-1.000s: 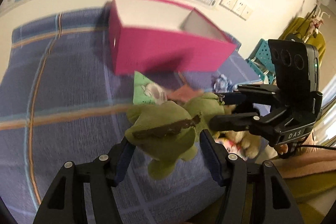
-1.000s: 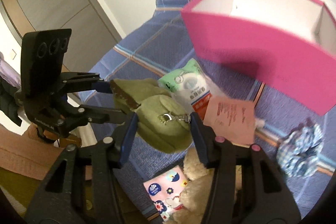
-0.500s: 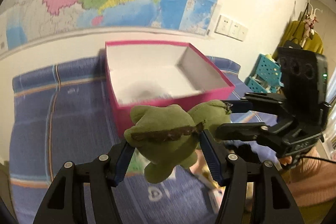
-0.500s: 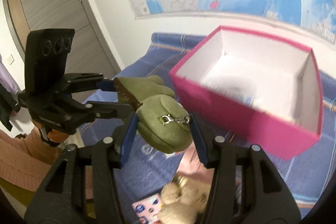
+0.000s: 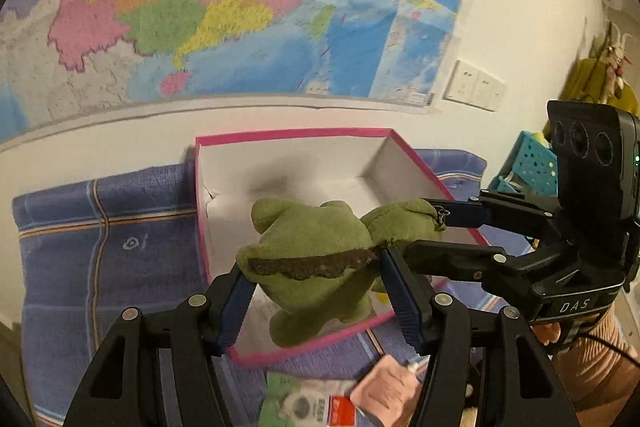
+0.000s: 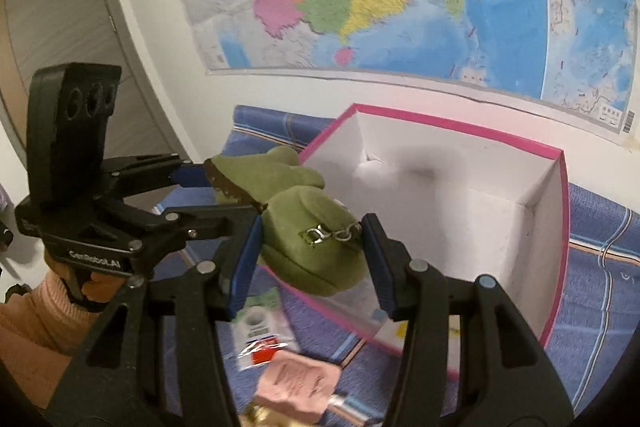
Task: Organize soft objects
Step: 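Lower the green plush into the pink box and open the left gripper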
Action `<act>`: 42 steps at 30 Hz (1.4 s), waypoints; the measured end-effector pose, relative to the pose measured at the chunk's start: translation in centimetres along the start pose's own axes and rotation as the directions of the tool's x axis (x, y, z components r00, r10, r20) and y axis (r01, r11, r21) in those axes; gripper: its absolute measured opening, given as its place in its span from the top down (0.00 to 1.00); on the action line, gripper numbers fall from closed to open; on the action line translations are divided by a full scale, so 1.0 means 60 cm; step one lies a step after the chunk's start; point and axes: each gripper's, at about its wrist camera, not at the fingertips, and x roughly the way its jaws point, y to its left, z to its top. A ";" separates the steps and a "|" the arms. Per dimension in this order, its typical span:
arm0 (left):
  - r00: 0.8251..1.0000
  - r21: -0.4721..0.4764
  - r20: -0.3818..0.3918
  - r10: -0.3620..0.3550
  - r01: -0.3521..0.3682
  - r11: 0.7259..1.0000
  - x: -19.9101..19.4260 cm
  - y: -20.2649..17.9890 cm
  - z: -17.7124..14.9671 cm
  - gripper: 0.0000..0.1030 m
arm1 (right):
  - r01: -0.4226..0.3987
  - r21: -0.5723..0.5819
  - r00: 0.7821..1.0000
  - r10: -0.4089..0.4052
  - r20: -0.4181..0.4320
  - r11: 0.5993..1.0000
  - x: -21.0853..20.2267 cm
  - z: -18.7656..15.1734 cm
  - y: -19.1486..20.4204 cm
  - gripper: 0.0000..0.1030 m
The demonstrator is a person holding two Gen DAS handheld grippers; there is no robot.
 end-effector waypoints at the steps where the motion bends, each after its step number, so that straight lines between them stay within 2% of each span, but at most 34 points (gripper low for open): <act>1: 1.000 -0.008 -0.006 0.003 -0.003 1.000 0.008 0.004 0.002 0.39 | 0.003 0.008 1.000 -0.003 -0.012 1.000 0.010 0.002 -0.010 0.48; 8: 0.998 -0.064 -0.058 0.012 -0.016 0.998 0.065 0.033 0.014 0.39 | 0.022 0.047 0.997 -0.018 -0.073 0.999 0.064 0.017 -0.051 0.48; 17: 0.991 -0.129 -0.121 0.054 -0.070 0.989 0.117 0.080 0.027 0.39 | 0.049 0.122 0.990 -0.032 -0.137 0.991 0.131 0.036 -0.084 0.46; 19: 0.990 -0.118 -0.107 0.093 -0.106 0.987 0.117 0.081 0.028 0.40 | 0.061 0.155 0.988 -0.037 -0.153 0.986 0.145 0.036 -0.092 0.46; 21: 0.991 -0.131 -0.103 0.089 -0.102 0.986 0.116 0.082 0.028 0.40 | 0.060 0.178 0.988 -0.032 -0.153 0.982 0.147 0.035 -0.095 0.46; 31: 0.980 -0.086 -0.010 0.198 -0.198 0.976 0.066 0.056 0.014 0.39 | 0.056 0.146 0.990 -0.036 -0.134 0.988 0.091 0.007 -0.077 0.44; 37: 0.986 -0.071 0.087 0.141 -0.136 0.988 -0.006 0.031 -0.009 0.37 | -0.017 0.163 0.998 0.027 -0.060 0.987 0.013 -0.025 -0.070 0.44; 42: 0.990 -0.022 0.116 0.082 -0.080 0.997 -0.054 -0.005 -0.043 0.37 | -0.061 0.155 0.998 0.065 -0.017 0.986 -0.055 -0.065 -0.058 0.44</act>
